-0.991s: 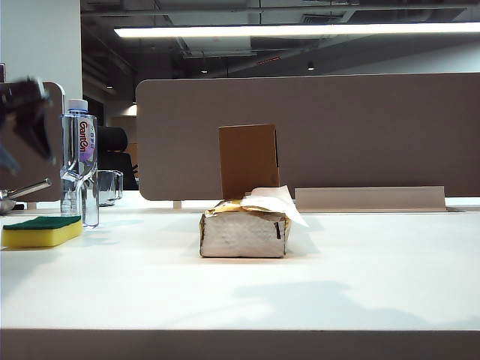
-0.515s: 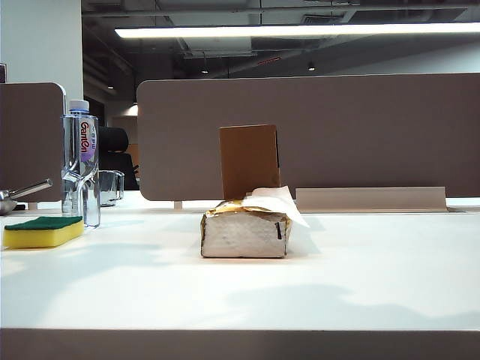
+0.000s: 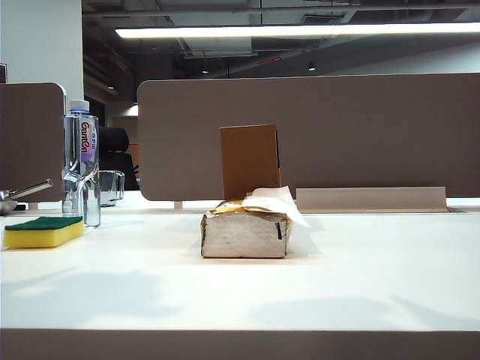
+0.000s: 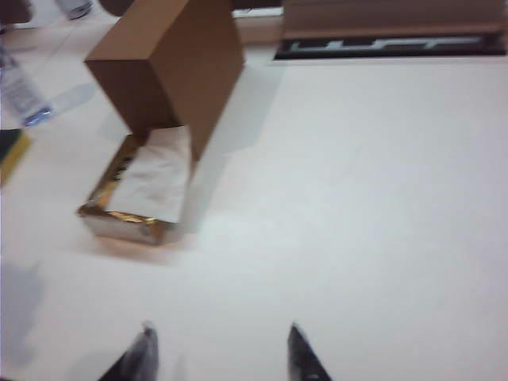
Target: Move the sponge from right to left to wipe the table, avoiding obstacles on the table, and finally reaching the bottle of mineral water.
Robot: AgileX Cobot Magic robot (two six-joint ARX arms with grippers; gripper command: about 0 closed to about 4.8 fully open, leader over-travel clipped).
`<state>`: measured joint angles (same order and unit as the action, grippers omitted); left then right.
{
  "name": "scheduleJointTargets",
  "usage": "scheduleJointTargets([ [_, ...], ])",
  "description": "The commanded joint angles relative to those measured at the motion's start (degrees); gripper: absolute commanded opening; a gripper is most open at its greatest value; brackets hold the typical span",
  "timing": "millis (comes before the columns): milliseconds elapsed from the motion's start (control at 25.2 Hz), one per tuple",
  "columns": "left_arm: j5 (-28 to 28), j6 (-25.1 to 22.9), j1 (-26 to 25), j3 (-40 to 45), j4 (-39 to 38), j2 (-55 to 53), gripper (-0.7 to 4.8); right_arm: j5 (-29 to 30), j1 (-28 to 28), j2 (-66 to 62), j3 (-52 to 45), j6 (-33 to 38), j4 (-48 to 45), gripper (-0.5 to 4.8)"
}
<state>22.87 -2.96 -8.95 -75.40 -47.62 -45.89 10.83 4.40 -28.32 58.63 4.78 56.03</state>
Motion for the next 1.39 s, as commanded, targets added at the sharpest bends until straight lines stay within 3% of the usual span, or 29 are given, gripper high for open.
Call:
scheduleJointTargets([
  [40,-1.99,-0.07,0.04,-0.04,-2.05,4.17,3.09,-5.31,-0.04,2.91,0.2,-2.05,0.37,2.01],
  [238,-2.32,0.04,0.04,2.64,-2.58,10.03,3.09,-11.04,1.68,5.46,0.15,-4.85,1.29,1.97],
  [396,-2.29,1.11,0.07,9.57,-3.19,18.08,3.09,-12.02,3.91,6.25,-1.4,-5.01,2.43,1.97],
  [436,-2.27,2.03,0.07,11.26,-3.06,20.09,3.08,-13.18,3.96,6.95,-1.9,-5.01,2.25,1.84],
  [515,-2.25,3.04,0.48,15.34,-2.29,24.85,2.98,-13.64,3.96,8.72,-3.48,-4.0,-0.2,1.09],
  [714,-2.49,2.91,2.21,20.83,1.03,30.34,2.06,-13.46,3.96,10.73,-8.48,0.24,-7.96,0.51],
  [833,-2.64,2.97,2.58,22.53,1.88,30.34,1.98,-13.79,3.96,10.73,-13.14,0.22,-14.27,-0.04],
  [912,-2.73,2.93,3.21,24.15,2.91,30.34,1.44,-13.68,3.96,10.75,-16.5,0.26,-19.23,-0.05],
  [1388,-3.89,2.99,3.58,38.38,16.15,34.8,1.02,-13.73,3.96,10.86,-34.67,1.88,-40.06,-0.05],
])
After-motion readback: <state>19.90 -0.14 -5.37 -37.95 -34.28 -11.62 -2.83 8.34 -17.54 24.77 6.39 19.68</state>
